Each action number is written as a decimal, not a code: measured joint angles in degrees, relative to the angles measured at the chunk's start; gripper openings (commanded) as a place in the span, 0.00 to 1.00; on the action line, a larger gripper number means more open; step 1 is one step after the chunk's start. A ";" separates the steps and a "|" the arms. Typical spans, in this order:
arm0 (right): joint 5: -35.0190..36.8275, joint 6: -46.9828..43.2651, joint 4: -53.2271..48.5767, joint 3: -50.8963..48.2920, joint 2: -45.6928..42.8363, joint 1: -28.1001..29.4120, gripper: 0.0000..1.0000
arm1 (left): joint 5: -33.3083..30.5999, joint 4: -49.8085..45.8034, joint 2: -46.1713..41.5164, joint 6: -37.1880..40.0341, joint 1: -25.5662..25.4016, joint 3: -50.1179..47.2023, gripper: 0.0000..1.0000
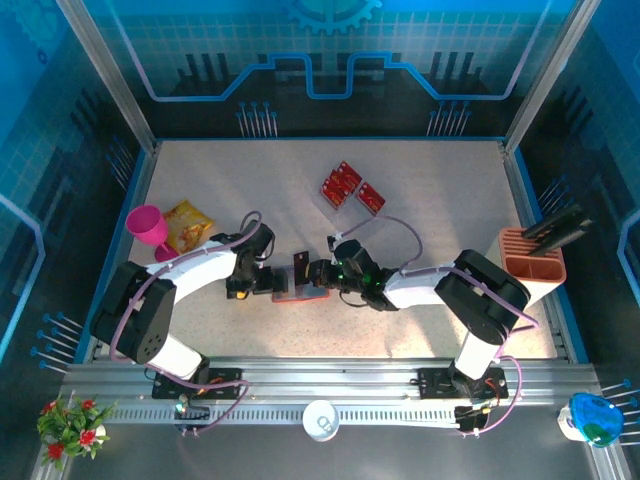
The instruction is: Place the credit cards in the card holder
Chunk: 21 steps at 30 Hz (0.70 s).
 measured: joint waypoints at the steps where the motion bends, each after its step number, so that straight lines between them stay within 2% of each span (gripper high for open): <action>1: 0.04 0.13 0.13 -0.15 0.17 0.00 0.00 | -0.15 -0.04 0.00 0.00 0.00 -0.13 0.99; 21: -0.11 2.05 3.50 -1.05 2.60 0.02 0.00 | -0.44 0.04 0.26 -0.04 0.00 -0.63 0.99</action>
